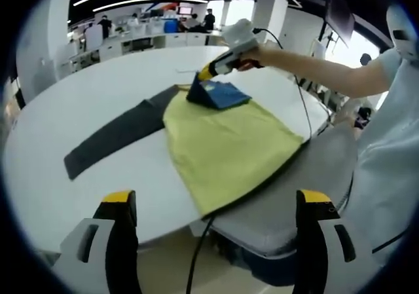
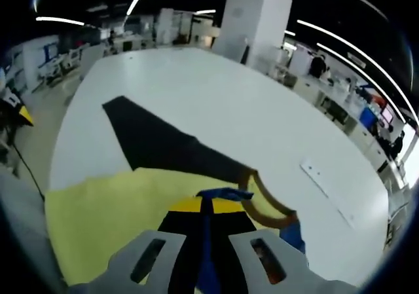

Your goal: Fold the garment on the visible template until the final outline fits inside the template.

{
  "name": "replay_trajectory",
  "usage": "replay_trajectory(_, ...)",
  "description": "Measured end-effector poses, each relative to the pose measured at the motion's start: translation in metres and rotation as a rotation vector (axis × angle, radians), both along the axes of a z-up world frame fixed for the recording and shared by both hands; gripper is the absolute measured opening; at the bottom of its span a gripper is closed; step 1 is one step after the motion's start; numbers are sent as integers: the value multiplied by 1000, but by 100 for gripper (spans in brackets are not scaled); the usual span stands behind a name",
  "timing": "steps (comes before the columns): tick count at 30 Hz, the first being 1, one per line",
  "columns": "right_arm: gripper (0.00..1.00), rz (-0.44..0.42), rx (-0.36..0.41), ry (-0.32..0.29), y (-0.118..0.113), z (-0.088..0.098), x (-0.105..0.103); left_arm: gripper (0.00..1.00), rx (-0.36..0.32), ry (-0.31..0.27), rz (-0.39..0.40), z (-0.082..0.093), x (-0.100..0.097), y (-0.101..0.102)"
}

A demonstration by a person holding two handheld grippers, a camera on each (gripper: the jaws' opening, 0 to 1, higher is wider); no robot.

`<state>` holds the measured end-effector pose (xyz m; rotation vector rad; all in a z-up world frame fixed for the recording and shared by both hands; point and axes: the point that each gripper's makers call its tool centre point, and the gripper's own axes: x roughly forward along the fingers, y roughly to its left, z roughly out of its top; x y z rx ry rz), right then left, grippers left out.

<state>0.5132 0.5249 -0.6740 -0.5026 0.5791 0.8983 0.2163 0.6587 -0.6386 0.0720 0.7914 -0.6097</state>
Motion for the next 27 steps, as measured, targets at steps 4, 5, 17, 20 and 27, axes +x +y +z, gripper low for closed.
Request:
replay_trajectory(4, 2, 1, 4, 21, 5, -8, 0, 98, -3, 1, -3, 0, 0, -1)
replay_trajectory(5, 2, 2, 0, 23, 6, -9, 0, 98, -3, 1, -2, 0, -1, -1)
replay_trajectory(17, 3, 24, -2, 69, 20, -25, -5, 98, -4, 4, 6, -1, 0, 2)
replay_trajectory(20, 3, 37, -3, 80, 24, -29, -9, 97, -6, 7, 7, -1, -1, 3)
replay_trajectory(27, 3, 59, -9, 95, 28, -33, -21, 97, -6, 9, 11, -2, -2, 4)
